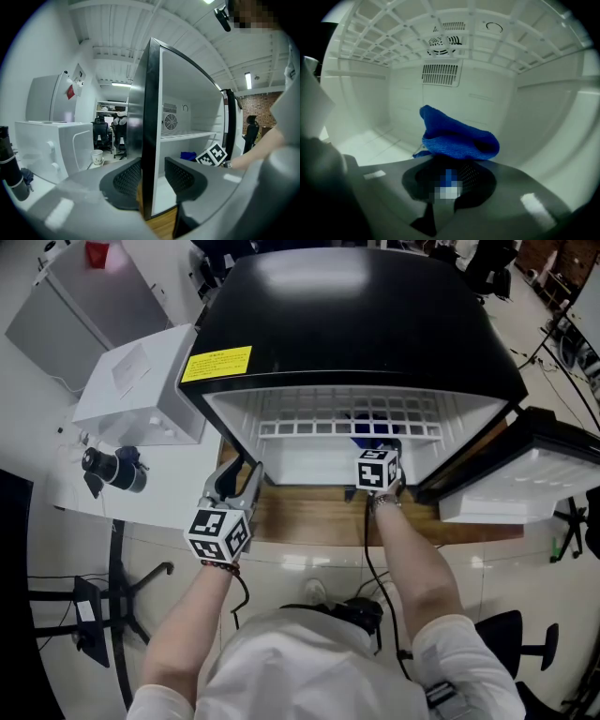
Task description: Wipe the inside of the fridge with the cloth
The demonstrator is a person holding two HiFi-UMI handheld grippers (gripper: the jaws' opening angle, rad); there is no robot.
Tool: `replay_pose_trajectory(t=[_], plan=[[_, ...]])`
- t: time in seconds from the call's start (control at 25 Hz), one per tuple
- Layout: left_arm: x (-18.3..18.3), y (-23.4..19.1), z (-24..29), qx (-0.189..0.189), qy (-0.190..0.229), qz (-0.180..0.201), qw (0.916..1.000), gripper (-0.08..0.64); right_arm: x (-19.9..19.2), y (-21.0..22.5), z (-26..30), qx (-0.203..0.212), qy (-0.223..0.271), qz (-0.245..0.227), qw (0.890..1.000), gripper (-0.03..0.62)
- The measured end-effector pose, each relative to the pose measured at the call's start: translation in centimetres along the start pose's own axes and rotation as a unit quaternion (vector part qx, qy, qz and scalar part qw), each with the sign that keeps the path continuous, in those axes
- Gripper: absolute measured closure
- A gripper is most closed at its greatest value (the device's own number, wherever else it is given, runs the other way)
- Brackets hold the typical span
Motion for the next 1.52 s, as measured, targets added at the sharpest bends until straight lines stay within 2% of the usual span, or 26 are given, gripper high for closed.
replay_pose_trajectory(t=[0.32,0.64,0.8,0.96,1.24,1.44,1.52], plan=[[0.0,0.1,0.0,0.007,-0.007,0.001,1.0,0.411,-0.4,2.9,-0.7,-0.033,0.005,0.011,0.999,0.531],[0.0,0.1,0.0,0.004,-0.008,-0.002,1.0,0.411,0.0,3.7,-1.8,-0.046,0.022,0.018,0.999,0.531],[0.0,0.1,-0.1,0.0,-0.007,-0.003,1.0,0.411,1.2,3.1,-3.4,-0.036,0.046,0.026,0.998,0.531],[0.0,0.1,-0.1,-0.006,-0.002,-0.008,0.9999,0.411,2.1,0.3,-5.1,-0.006,0.068,0.025,0.997,0.531],[0.0,0.2,-0.3,-0.012,0.003,-0.013,0.9998,0.411,3.9,-9.3,-8.1,0.096,0.1,0.016,0.99,0.531],[-0.1,0.4,-0.6,-0.019,0.004,-0.012,0.9997,0.415,3.6,-15.4,-9.1,0.156,0.096,0.006,0.983,0.531],[0.0,1.0,-0.5,-0.031,0.002,0.0,0.9995,0.449,3.0,-17.2,-9.1,0.173,0.087,0.0,0.981,0.531]])
Point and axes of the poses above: the fingertips, and each gripper's own axes: z forward along the fingers, y to its right, x out of its top, the point moved 7 cm from there along -z, backward along the fingers, and after that the axes turned 2 degrees about z, right-handed, at the moved point
